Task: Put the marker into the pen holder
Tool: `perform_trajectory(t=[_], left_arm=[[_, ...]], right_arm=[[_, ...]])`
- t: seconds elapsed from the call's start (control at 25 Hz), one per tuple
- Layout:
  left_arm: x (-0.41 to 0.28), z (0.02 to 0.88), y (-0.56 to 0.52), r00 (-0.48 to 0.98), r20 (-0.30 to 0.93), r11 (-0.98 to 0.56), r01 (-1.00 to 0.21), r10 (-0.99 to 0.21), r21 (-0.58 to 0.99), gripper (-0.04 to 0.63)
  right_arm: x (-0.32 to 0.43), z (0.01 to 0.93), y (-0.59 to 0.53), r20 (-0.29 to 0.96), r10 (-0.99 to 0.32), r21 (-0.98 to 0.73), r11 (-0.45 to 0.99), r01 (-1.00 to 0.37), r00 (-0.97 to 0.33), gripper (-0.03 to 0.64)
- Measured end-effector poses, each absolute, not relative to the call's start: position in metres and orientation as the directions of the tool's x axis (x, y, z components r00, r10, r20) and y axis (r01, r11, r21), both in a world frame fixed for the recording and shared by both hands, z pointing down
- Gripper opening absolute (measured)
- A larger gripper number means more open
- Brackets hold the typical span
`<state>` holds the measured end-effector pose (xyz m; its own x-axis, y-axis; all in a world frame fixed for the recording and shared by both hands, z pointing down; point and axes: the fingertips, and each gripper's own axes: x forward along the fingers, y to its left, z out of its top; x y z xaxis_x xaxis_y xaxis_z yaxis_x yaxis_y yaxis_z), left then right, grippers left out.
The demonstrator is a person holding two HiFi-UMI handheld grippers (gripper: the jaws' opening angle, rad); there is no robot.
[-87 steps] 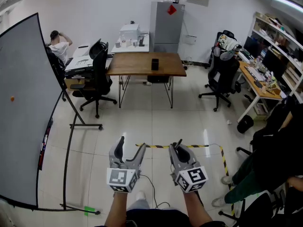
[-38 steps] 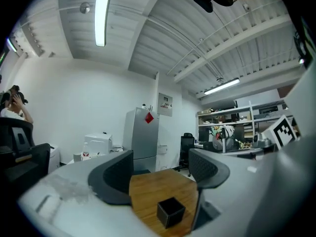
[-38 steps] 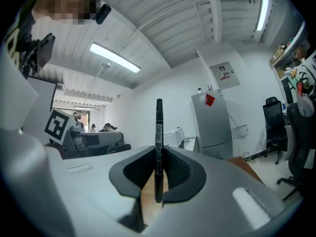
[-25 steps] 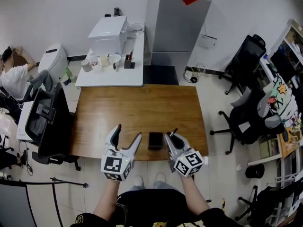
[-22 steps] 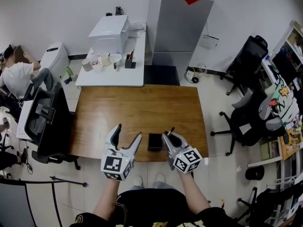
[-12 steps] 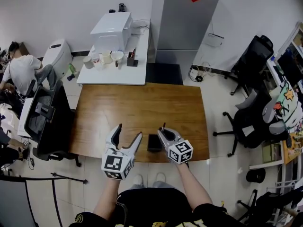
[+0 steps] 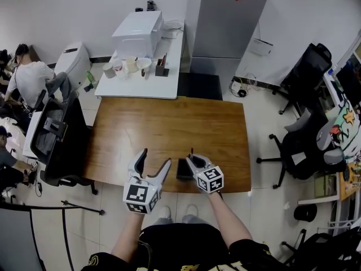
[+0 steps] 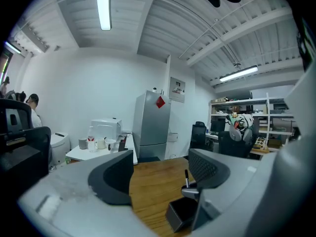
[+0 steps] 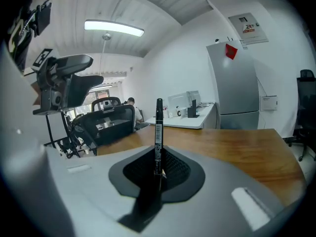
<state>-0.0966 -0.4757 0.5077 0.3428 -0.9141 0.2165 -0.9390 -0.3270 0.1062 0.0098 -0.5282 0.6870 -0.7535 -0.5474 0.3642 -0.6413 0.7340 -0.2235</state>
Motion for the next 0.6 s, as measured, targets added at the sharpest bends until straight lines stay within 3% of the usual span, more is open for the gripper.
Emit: perform_trajectory(t=[0.6], left_arm=[[-0.100, 0.514, -0.465, 0.332, 0.228, -0.315, -0.943, -0.915, 0.108, 0.354]], right_arm=[[0.026, 0.719, -0.507, 0.432, -0.591, -0.213, 0.668, -0.713, -0.682, 0.061]])
